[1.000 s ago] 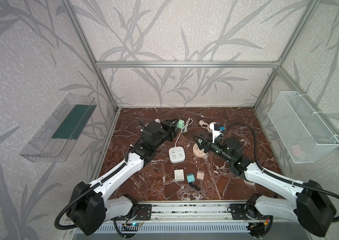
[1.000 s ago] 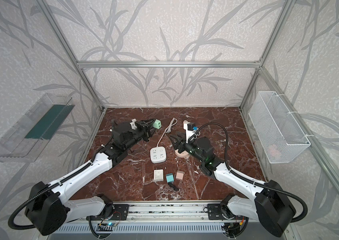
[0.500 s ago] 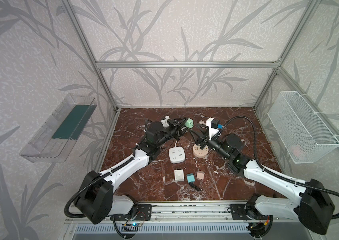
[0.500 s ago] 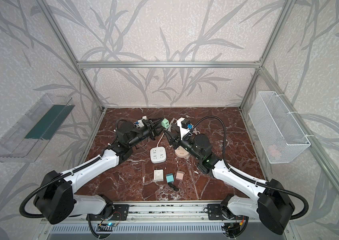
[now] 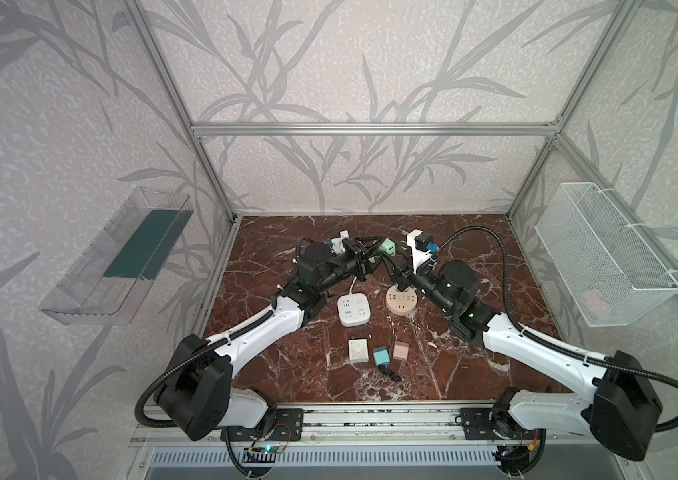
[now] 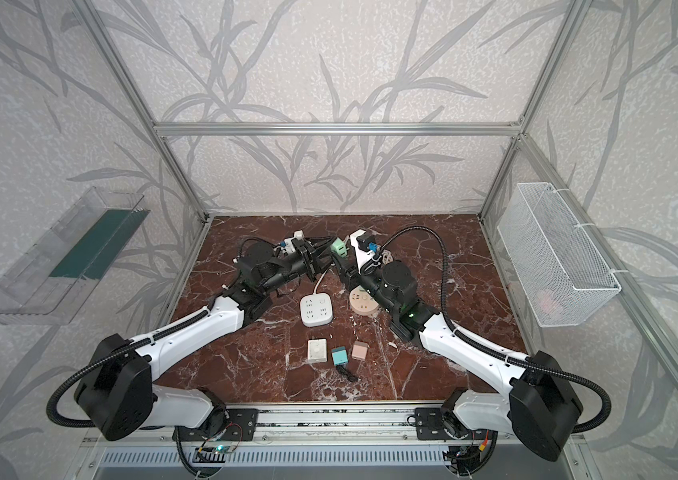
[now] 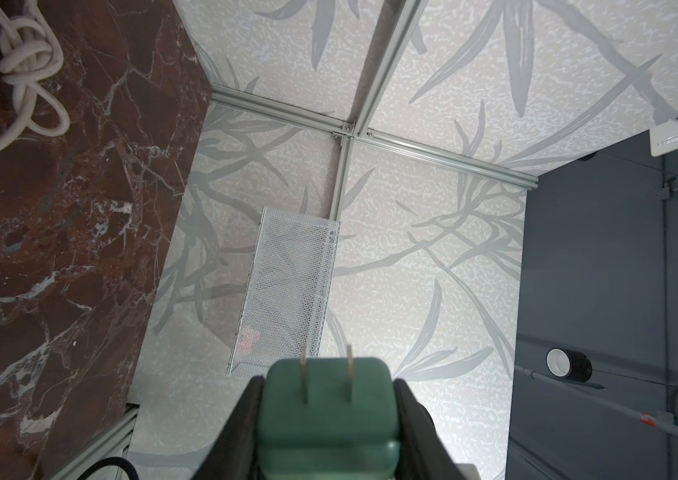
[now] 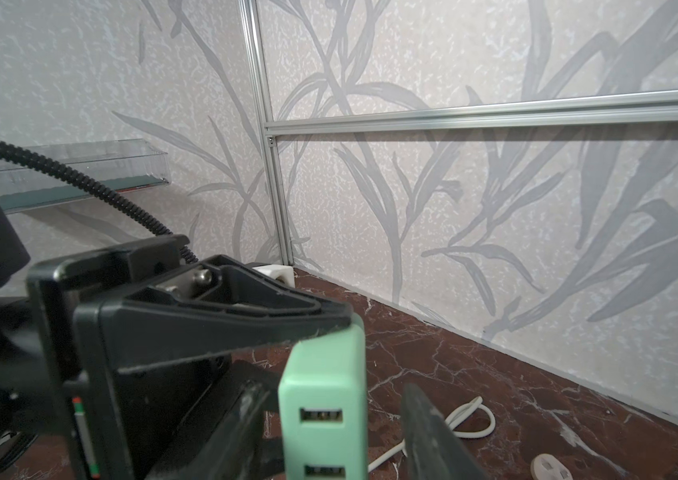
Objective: Insert the plug
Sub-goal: 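Close right gripper on the adapter while left gripper releases it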
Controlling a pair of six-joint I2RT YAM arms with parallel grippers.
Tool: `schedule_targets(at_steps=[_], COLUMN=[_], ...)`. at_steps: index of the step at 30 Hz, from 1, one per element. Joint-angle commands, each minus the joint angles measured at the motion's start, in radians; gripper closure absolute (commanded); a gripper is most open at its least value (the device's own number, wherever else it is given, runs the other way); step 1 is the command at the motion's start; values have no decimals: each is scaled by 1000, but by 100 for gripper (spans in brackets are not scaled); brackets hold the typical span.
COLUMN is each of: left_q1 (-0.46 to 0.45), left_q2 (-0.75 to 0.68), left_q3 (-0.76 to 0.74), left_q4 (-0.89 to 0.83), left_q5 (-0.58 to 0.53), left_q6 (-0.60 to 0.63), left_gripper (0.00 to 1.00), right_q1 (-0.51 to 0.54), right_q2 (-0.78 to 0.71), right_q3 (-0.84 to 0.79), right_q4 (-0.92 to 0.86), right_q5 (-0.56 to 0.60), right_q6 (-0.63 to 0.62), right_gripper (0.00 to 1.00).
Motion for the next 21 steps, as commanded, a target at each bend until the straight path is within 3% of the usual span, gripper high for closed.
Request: schedule_targets(at_steps=[1,11,13,16,19,20,21], left_q1=[-4,-9,-9,-9,-7,-6,-4], left_q2=[4,12,15,21,34,43,51], left_q3=[41,35,38,40,38,43,47], left_q4=[66,75,77,76,93,96,97], left_q5=[37,45,49,56,62,71,80], left_q6=[-40,-43,-44,-40,-26,-19,-18], left_gripper=[100,100,100,100,100,97,83], right_q1=[6,6,6,6,7,6,7], right_q2=[19,35,38,36,18,13,6], right_q3=[32,59,67,61,48,48,46], right_q4=[24,31,19,24,25,14,0], right_q5=[27,33,24,17,32,38,40], right_q6=[-13,-30,-31,-26,-9,-6,-7], right_gripper=[53,60,71,100,100,100,100])
